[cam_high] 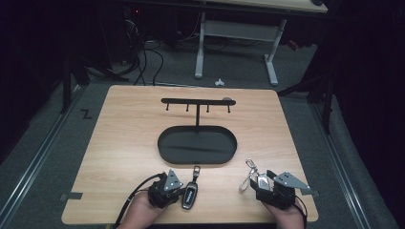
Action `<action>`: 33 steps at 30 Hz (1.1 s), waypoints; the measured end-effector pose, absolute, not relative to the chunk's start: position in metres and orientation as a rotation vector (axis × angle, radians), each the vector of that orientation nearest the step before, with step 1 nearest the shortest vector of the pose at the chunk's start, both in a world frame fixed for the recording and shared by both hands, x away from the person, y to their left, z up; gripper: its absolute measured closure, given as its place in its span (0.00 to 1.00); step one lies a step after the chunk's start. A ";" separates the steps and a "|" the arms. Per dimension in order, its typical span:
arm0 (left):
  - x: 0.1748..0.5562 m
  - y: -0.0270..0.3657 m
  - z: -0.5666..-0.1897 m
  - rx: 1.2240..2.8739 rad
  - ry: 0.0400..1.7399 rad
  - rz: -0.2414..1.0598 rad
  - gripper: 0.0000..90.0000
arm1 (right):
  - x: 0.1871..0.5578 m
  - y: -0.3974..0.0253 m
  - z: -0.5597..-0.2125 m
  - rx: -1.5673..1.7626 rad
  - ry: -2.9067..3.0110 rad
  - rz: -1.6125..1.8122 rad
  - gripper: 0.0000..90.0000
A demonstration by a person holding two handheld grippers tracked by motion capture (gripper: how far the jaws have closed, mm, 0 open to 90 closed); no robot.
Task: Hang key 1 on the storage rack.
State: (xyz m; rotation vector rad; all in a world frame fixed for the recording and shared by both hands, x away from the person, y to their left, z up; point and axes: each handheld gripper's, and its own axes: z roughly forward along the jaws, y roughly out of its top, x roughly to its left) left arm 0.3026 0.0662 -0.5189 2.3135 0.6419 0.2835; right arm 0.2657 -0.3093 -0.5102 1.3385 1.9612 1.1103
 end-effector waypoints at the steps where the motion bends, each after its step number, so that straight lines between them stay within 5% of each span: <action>1: 0.301 0.063 -0.519 2.311 0.629 0.270 0.85 | 0.266 -0.309 -0.510 1.338 1.961 1.110 0.25; 20: 0.293 0.000 -0.516 2.282 0.460 0.268 0.84 | 0.266 -0.305 -0.511 1.340 1.969 1.107 0.28; 33: 0.326 0.121 -0.488 2.116 0.744 0.482 0.70 | 0.260 -0.293 -0.507 1.301 1.991 1.133 0.28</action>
